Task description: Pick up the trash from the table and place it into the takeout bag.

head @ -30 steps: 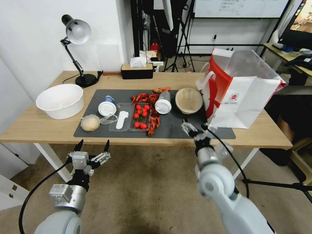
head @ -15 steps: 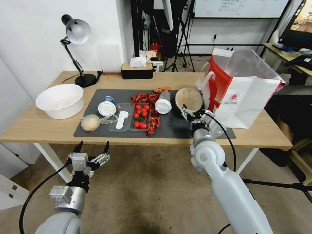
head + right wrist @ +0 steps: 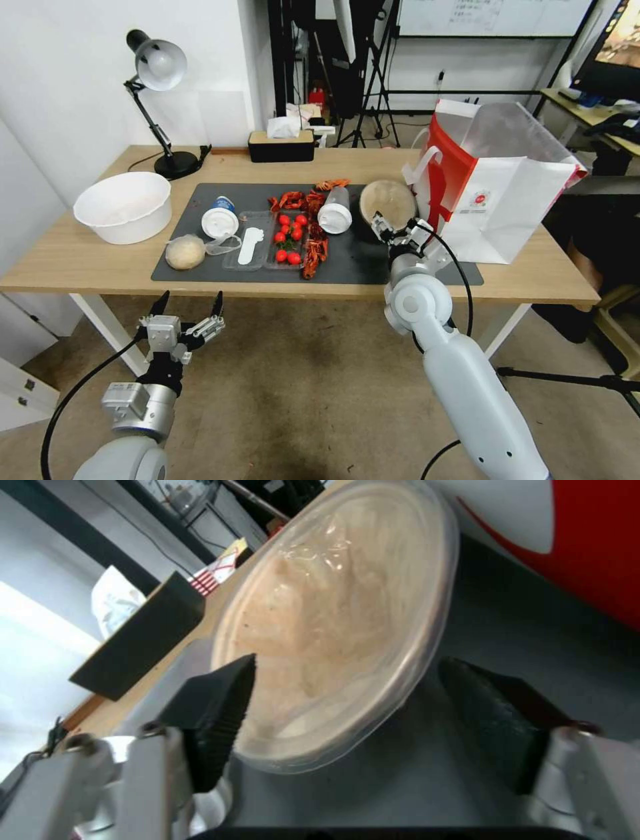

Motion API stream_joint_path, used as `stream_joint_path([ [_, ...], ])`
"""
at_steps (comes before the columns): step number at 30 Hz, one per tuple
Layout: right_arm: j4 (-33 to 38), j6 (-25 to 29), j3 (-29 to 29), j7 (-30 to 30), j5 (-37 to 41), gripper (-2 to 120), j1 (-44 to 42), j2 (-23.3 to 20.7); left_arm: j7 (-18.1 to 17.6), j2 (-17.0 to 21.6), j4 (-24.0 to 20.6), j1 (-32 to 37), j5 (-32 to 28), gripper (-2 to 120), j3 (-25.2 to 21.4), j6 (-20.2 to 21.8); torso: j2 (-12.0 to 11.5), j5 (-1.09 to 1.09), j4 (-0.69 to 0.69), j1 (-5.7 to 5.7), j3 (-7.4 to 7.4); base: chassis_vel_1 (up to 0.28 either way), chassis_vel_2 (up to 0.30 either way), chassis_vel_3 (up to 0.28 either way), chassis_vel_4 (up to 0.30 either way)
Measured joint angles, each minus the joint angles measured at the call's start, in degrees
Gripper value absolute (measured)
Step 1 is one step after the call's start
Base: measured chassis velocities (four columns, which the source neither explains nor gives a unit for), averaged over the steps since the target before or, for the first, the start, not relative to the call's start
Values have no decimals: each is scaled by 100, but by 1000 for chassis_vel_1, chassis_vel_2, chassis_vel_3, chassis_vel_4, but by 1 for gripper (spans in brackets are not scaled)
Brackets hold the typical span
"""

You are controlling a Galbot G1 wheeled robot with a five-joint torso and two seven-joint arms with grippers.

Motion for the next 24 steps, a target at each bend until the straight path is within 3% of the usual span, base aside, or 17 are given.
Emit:
stream_joint_path([
  [12, -24, -70, 56, 154, -2, 36, -40, 16, 7, -20, 10, 32, 41, 100, 31, -63, 0, 0, 0, 0, 0, 0, 0, 0, 0],
  [16, -19, -73, 59, 204, -13, 13, -49, 21, 18, -34, 7, 62, 46, 100, 30, -117, 0, 0, 0, 0, 0, 0, 0, 0, 0],
  [20, 15, -71, 69, 224, -28, 3, -66, 22, 36, -45, -4, 76, 54, 100, 31, -129, 0, 0, 1, 0, 0, 0, 0, 0, 0],
  [24, 55, -70, 87, 239, -44, 1, -89, 15, 50, -51, -7, 79, 61, 100, 32, -135, 0, 0, 0, 0, 0, 0, 0, 0, 0],
])
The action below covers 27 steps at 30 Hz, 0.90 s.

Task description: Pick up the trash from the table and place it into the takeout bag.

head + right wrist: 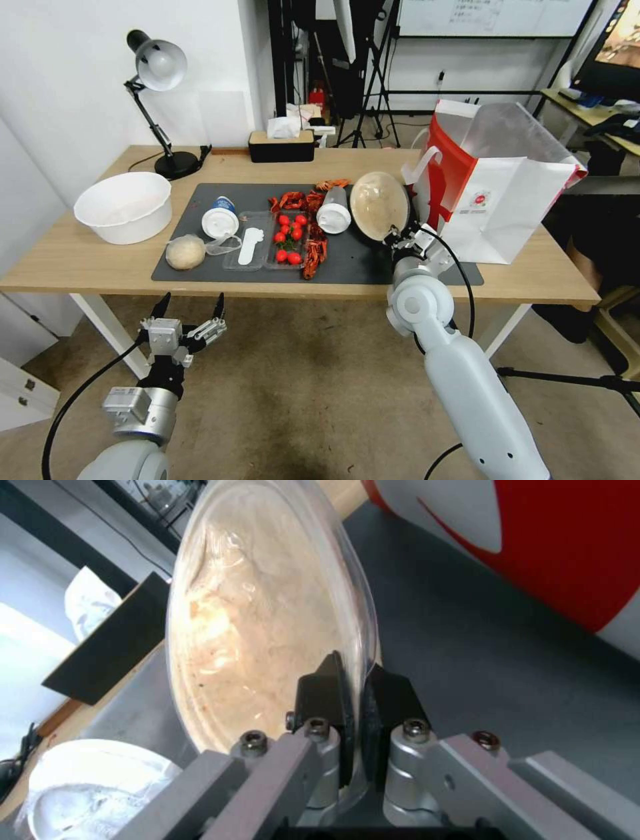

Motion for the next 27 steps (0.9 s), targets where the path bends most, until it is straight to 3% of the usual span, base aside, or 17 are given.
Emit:
stream_joint_path([
  [15, 688, 130, 90, -251, -218, 1, -124, -182, 79, -14, 7, -13, 17, 100, 20, -3, 0, 0, 0, -1, 0, 0, 0, 0, 0],
  [27, 988, 468, -96, -1139, -206, 1, 73, -428, 87, -34, 7, -5, 21, 100, 22, -13, 0, 0, 0, -1, 0, 0, 0, 0, 0],
])
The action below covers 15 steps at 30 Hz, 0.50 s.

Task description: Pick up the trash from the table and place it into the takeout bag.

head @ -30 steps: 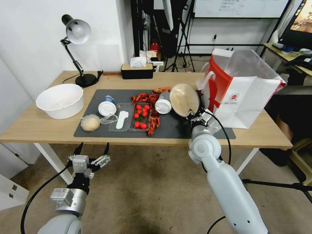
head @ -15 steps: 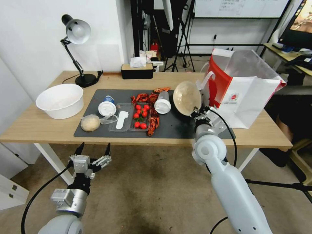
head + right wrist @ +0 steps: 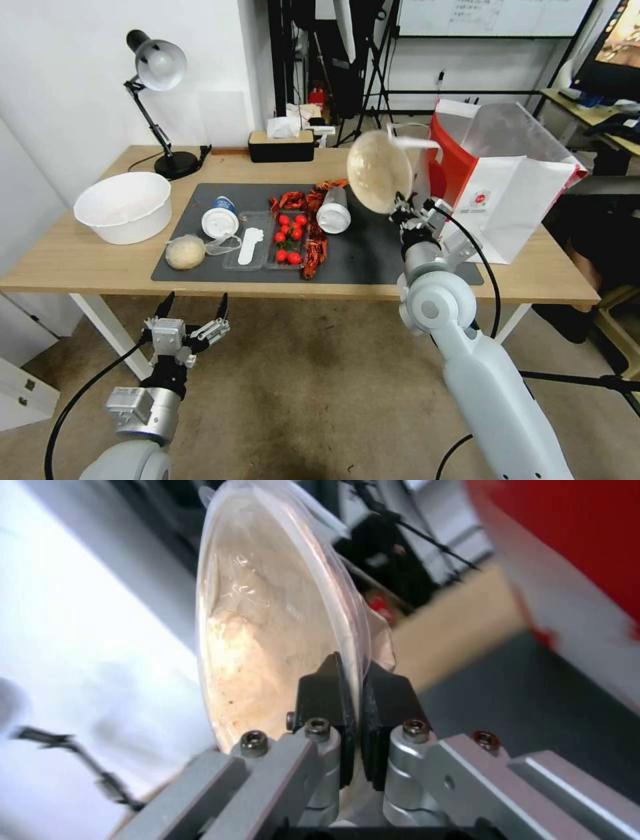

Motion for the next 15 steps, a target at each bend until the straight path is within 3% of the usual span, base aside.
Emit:
stream_joint_path([
  [10, 251, 473, 144, -713, -23, 1, 213, -137, 0, -26, -6, 4, 19, 100, -4, -7, 0, 0, 0, 0, 0, 0, 0, 0, 0],
  [15, 413, 475, 363, -743, -121, 1, 269, -248, 0, -30, -5, 5, 25, 100, -5, -7, 0, 1, -1, 0, 0, 0, 0, 0, 0],
])
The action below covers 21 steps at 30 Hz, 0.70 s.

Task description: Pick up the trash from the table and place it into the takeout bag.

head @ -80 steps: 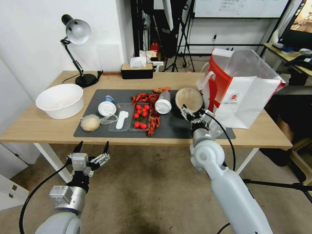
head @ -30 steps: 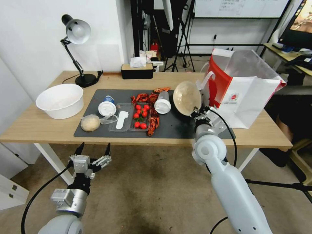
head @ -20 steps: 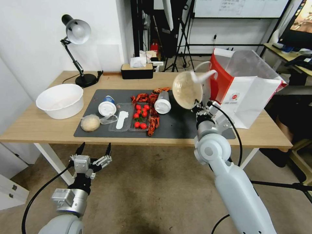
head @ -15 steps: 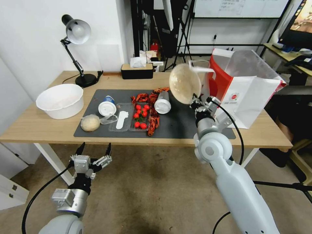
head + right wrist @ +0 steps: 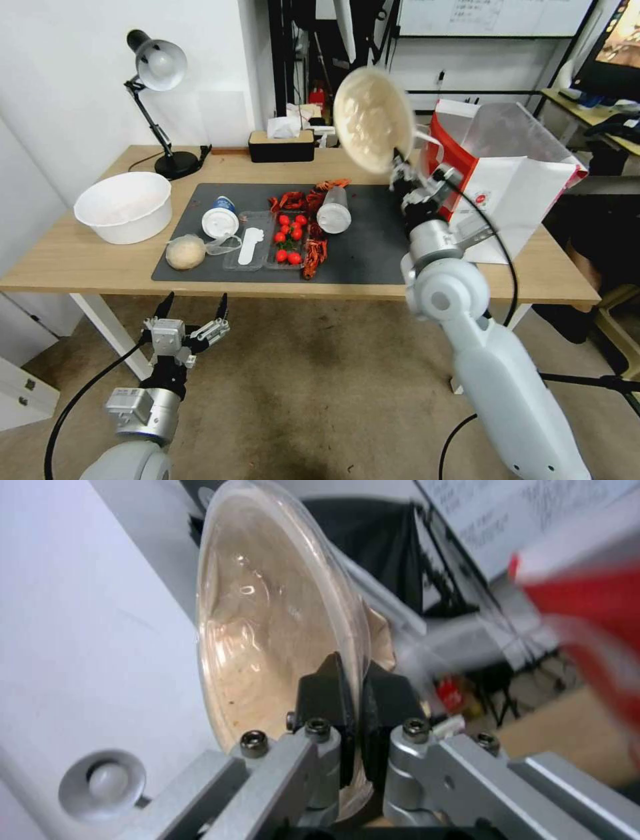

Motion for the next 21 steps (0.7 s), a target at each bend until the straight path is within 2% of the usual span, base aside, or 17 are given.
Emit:
stream_joint_path([
  [3, 147, 36, 293, -47, -37, 1, 165, -246, 2, -8, 1, -4, 15, 100, 7, 0, 0, 0, 0, 0, 0, 0, 0, 0, 0],
  [8, 244, -22, 488, 48, -85, 1, 264, -386, 6, -20, 11, -6, 27, 100, 18, 0, 0, 0, 1, 0, 0, 0, 0, 0, 0],
  [12, 218, -658, 936, 299, -934, 1, 194, -583, 9, -20, 15, 4, 36, 100, 14, -7, 0, 1, 0, 0, 0, 0, 0, 0, 0],
  [16, 103, -1068, 1247, 482, -1370, 1, 133, -737, 9, -19, 15, 6, 36, 100, 14, -10, 0, 1, -1, 0, 0, 0, 0, 0, 0],
  [21, -31, -1247, 1398, 598, -1576, 1, 79, -824, 14, -31, 17, -5, 39, 100, 29, -11, 0, 0, 0, 0, 0, 0, 0, 0, 0],
])
